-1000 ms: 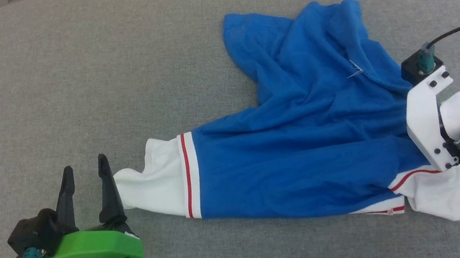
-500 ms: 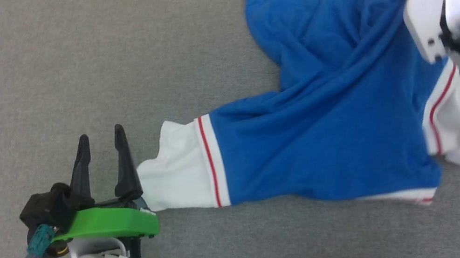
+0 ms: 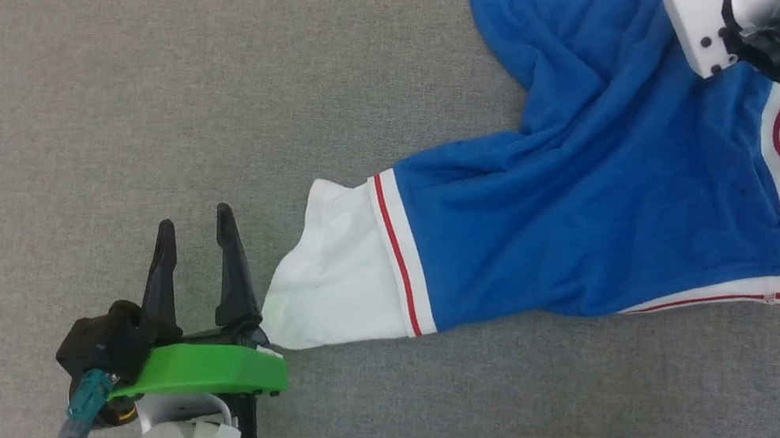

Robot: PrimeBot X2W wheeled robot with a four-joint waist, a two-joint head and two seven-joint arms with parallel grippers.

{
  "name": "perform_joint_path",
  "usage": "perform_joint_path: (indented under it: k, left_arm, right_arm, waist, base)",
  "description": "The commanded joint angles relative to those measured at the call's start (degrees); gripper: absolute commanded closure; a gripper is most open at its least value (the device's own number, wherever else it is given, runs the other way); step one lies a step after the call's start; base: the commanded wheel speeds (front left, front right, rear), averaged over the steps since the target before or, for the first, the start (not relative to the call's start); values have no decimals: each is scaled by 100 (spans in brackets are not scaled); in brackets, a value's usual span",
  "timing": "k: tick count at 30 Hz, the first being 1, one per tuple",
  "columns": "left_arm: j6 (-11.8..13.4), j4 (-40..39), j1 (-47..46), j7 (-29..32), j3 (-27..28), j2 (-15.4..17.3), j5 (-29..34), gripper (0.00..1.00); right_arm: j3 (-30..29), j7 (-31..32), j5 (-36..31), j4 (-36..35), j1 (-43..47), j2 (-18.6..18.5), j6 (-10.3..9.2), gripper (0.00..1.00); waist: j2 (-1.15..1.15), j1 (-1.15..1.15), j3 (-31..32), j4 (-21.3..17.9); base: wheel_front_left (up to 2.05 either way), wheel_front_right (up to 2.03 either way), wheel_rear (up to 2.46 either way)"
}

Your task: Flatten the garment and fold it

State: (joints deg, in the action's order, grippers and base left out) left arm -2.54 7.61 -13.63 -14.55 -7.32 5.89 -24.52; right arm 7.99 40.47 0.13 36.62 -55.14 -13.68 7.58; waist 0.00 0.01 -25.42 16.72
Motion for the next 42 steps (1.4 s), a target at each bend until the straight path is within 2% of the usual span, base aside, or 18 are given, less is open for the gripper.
perform_joint_path:
  k: [1,5,6,12,16,22,26,33,42]
  left_arm:
    - [-49,36,-39,-44,42,-16,56,0]
    - [-83,122,50,-44,115,11,128,0]
    - [-100,182,141,-44,150,64,171,0]
    - [-54,225,393,-21,185,182,219,0]
    - [2,210,614,45,218,261,210,0]
    - [85,145,935,162,224,330,198,0]
    - [149,65,1138,214,231,348,182,0]
    - [245,-53,1400,299,191,327,158,0]
    - [330,-56,1499,413,157,347,134,0]
  right_arm:
    - [1,-163,76,15,-38,17,-9,0]
    - [-107,-655,434,11,32,77,-9,0]
    - [-295,-1200,777,-153,166,141,-9,0]
    - [-660,-2622,1286,-732,689,244,-9,0]
    - [-746,-3455,1387,-1158,1287,165,-9,0]
    - [-1227,-4389,1364,-1791,2493,115,-9,0]
    - [-1453,-4685,1285,-2205,3323,220,-9,0]
    - [-1741,-4616,1232,-2823,4732,589,-9,0]
    - [-1875,-4483,1324,-3207,5744,937,-9,0]
  waist:
    - [0,-1,163,-116]
    - [0,-1,481,-311]
    - [0,-1,770,-484]
    - [0,-1,1335,-825]
    - [0,-1,1699,-1022]
    - [0,-1,2106,-1200]
    - [0,-1,2274,-1287]
    - [0,-1,2406,-1320]
    - [0,-1,2408,-1357]
  base:
    - [0,0,0]
    - [0,0,0]
    - [0,0,0]
    - [0,0,0]
    - [0,0,0]
    - [0,0,0]
    - [0,0,0]
    - [0,0,0]
    - [0,0,0]
